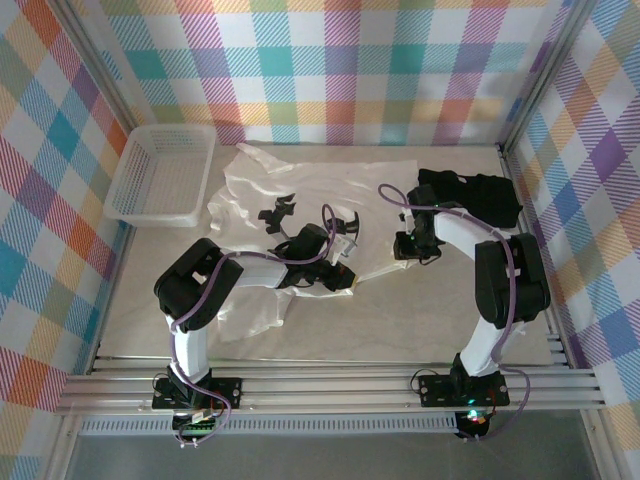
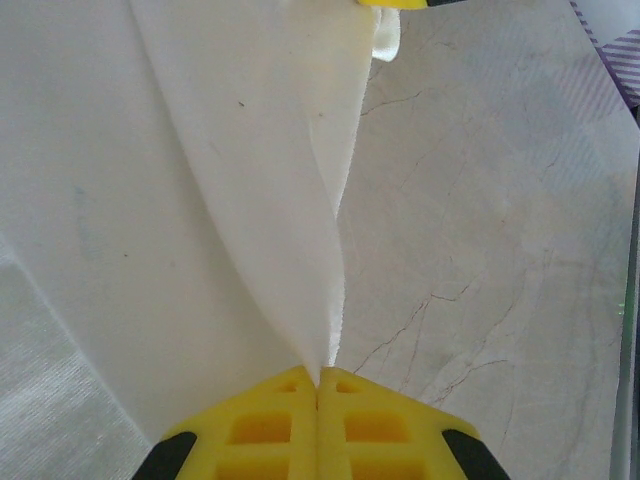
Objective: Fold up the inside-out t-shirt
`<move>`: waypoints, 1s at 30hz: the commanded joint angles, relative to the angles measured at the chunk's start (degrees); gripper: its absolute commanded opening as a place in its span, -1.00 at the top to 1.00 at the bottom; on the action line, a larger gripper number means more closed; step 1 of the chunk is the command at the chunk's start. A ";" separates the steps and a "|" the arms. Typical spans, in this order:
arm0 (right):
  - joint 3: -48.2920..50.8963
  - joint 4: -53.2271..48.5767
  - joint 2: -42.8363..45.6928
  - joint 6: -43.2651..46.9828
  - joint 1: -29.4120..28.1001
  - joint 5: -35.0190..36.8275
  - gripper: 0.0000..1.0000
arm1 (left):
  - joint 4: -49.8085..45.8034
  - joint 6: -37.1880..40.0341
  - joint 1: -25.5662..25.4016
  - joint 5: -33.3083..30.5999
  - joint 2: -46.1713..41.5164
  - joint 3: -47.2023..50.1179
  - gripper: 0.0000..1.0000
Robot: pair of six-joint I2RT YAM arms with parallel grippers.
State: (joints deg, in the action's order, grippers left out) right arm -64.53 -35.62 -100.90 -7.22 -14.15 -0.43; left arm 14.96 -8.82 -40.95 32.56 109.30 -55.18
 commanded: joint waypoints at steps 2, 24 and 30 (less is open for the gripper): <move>1.49 -0.12 1.01 -0.41 0.61 1.00 0.29 | -0.94 0.22 0.26 1.59 0.91 -1.02 1.00; 3.98 1.67 5.89 -1.07 2.55 -6.37 0.83 | -1.68 0.08 -0.61 1.06 1.06 -1.85 1.00; 2.78 -0.10 10.03 0.77 3.68 -4.72 0.98 | -2.87 -0.39 -2.60 -0.32 2.04 -5.13 1.00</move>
State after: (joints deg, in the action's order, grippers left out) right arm -60.73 -33.93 -93.23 -8.08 -11.27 -6.33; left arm 13.41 -8.84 -42.26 32.38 110.30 -57.63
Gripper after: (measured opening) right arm 0.064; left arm 0.051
